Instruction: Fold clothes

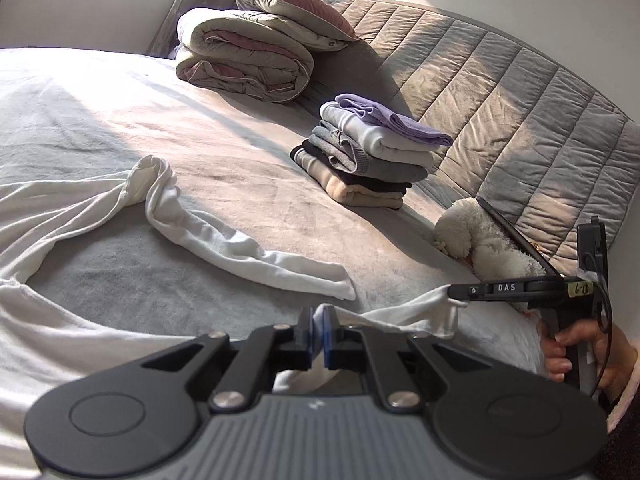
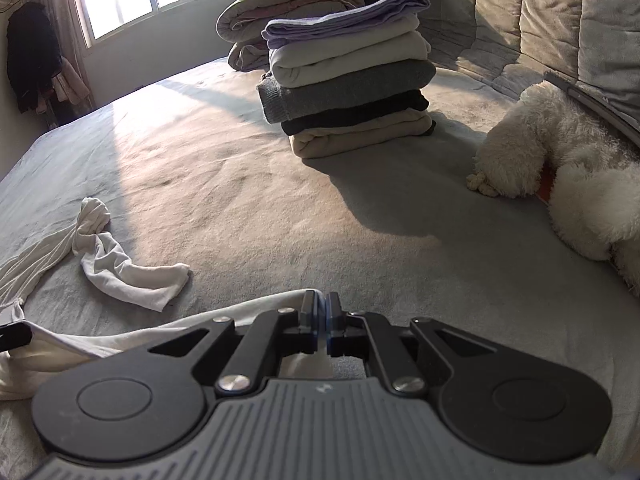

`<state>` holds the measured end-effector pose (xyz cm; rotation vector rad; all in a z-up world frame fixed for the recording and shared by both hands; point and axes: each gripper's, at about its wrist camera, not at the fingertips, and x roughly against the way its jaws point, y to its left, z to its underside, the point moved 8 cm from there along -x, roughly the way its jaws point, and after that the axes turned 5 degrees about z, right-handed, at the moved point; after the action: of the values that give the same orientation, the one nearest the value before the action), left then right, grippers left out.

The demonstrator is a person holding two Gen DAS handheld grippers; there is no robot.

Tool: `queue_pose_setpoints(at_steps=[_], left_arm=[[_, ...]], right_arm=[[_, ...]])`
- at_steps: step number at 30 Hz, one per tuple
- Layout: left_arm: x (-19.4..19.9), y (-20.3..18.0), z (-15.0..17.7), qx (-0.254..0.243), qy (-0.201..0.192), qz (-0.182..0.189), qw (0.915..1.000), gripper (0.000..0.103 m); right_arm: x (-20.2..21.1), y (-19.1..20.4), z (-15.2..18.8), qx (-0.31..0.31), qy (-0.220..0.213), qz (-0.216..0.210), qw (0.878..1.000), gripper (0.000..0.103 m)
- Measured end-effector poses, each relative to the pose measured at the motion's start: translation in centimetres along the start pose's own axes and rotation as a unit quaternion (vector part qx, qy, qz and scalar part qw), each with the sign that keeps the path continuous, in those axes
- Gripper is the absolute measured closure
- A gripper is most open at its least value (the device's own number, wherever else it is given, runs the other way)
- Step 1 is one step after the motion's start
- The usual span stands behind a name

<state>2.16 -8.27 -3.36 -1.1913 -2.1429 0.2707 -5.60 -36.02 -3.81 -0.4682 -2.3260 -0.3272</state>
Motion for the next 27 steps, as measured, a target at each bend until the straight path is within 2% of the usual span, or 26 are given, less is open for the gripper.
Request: queue_pose_setpoints(at_steps=[2,3,6,7,9,12,15,17,21,23,24,27], left_arm=[[-0.6,0.6,-0.1,0.014,0.001,-0.002,0.9999,0.099],[-0.8,0.7,-0.2,0.018,0.001,-0.002,0.9998,0.099],[-0.9,0.8,-0.4,0.015,0.0,-0.004,0.9999,0.099],[-0.9,0.9,-0.4,0.014,0.0,-0.005,0.9999,0.099],[-1.1,1.0,-0.4,0.014,0.0,-0.009,0.9999,0.099],[-1.3,1.3,-0.3,0.016,0.002,-0.018,0.9997,0.099],[-1.4,1.7,-0.3,0.02,0.001,-0.026,0.9995,0.099],[-1.4,1.8,-0.4,0.023,-0.002,-0.029,0.9993,0.099],[-1.6,1.9,-0.6,0.028,-0.007,-0.028,0.9992,0.1],[-1.7,1.8,-0.9,0.028,-0.009,-0.028,0.9992,0.1],[-1.7,1.8,-1.0,0.027,-0.011,-0.03,0.9991,0.1],[-1.7,1.8,-1.6,0.025,-0.021,-0.035,0.9989,0.1]], right_arm=[[-0.6,0.4,0.1,0.007,0.006,-0.004,1.0,0.095],[-0.7,0.6,0.1,0.014,0.005,-0.006,1.0,0.087],[-0.1,0.7,0.3,0.041,-0.005,-0.016,0.999,0.082],[0.3,0.6,0.4,0.048,-0.01,-0.021,0.999,0.071],[1.1,0.7,0.9,0.063,-0.018,-0.036,0.997,0.058],[2.1,1.5,2.1,0.1,-0.016,-0.072,0.992,0.058],[2.6,3.0,3.9,0.148,-0.001,-0.12,0.982,0.058],[2.4,3.6,4.7,0.174,-0.001,-0.12,0.977,0.058],[1.0,3.7,5.0,0.209,-0.012,-0.081,0.975,0.059],[0.5,3.6,4.8,0.214,-0.017,-0.066,0.974,0.075],[0.3,3.5,4.6,0.213,-0.021,-0.062,0.975,0.096],[0.4,3.0,3.1,0.185,-0.045,-0.051,0.98,0.098]])
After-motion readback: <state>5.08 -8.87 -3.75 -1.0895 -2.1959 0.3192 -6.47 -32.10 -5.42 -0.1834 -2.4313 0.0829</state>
